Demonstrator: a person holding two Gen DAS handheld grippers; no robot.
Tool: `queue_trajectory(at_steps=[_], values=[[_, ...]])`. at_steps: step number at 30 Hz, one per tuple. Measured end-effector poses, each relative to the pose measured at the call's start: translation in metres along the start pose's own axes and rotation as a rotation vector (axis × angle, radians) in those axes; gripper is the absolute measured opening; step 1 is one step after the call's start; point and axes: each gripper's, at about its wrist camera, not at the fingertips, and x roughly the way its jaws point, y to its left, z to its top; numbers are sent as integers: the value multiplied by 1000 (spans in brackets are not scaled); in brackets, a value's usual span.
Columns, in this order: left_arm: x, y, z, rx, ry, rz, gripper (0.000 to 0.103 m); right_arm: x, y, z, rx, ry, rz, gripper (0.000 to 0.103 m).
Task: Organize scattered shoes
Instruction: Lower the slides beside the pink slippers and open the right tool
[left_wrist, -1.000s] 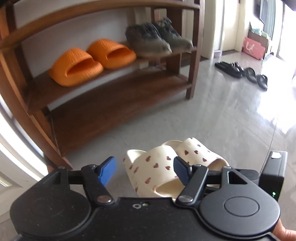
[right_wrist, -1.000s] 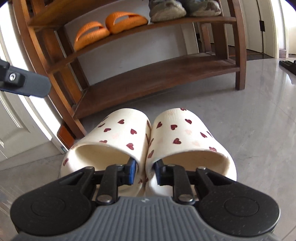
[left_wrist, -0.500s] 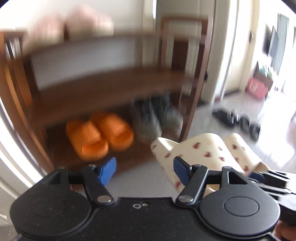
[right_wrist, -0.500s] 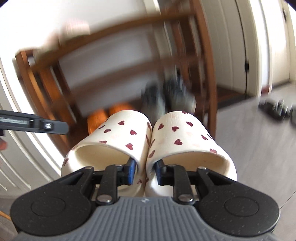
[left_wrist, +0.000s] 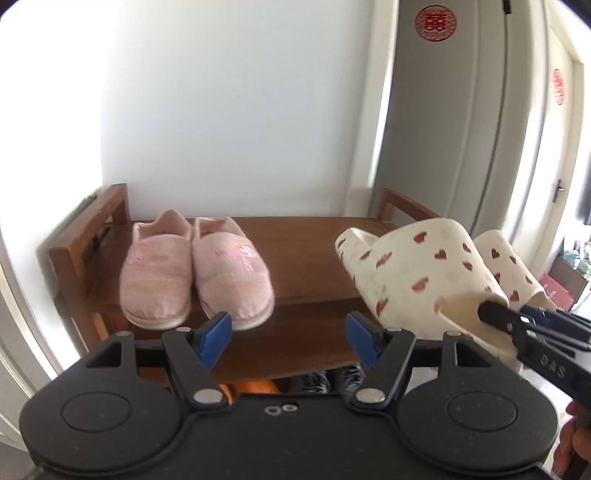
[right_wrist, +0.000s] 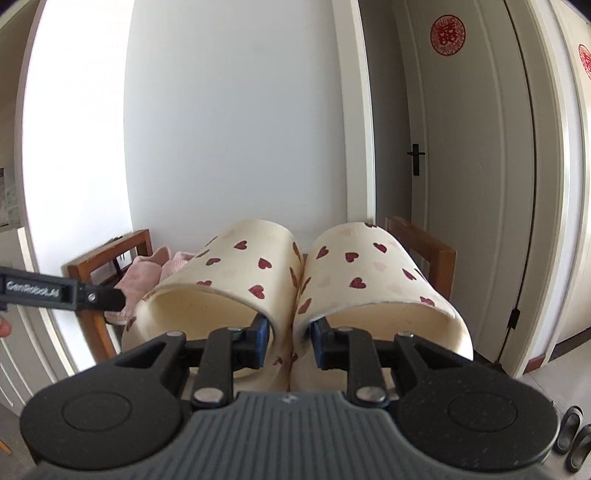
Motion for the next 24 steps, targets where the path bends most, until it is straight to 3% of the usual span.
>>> queue_trajectory(at_steps=[10, 19, 21, 24], values=[[95, 41, 64, -24, -2, 17, 69, 134, 13, 10, 15, 63, -7, 32], [165, 63, 99, -25, 44, -1, 69, 248, 10, 10, -107, 140, -23, 33], [175, 63, 105, -18, 60, -12, 69, 262, 2, 10, -122, 175, -24, 48], [190, 62, 116, 6, 87, -15, 69, 282, -6, 9, -78, 249, -35, 53]])
